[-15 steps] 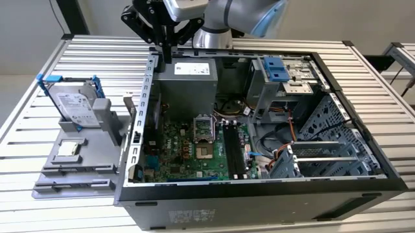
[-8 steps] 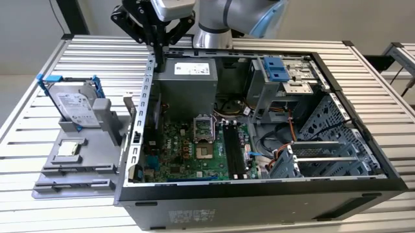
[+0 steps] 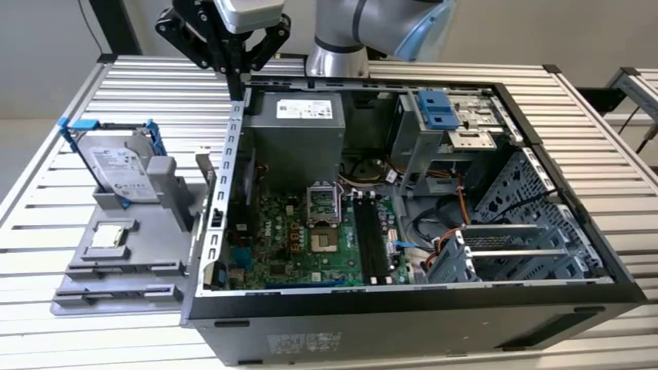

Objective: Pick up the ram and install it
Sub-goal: 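Reach for the ram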

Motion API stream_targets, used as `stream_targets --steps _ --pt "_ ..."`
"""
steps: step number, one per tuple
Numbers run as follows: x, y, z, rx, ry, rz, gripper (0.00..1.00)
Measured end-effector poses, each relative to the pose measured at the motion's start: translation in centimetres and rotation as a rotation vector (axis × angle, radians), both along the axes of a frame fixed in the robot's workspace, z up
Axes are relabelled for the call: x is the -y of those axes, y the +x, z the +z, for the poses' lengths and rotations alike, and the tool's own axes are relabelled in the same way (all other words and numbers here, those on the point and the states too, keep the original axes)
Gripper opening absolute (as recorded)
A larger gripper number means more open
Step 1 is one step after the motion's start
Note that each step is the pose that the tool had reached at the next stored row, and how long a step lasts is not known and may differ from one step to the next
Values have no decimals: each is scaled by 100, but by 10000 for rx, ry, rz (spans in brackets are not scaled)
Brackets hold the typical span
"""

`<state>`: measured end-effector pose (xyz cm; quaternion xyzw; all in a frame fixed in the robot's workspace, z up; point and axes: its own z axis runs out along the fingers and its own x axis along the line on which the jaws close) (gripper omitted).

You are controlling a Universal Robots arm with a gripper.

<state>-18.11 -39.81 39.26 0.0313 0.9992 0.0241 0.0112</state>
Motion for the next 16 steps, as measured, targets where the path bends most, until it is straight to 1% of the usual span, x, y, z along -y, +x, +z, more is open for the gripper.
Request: stream_targets --steps 4,16 --pt "0 -105 0 0 0 25 0" --pt "-1 -373 0 0 0 57 0"
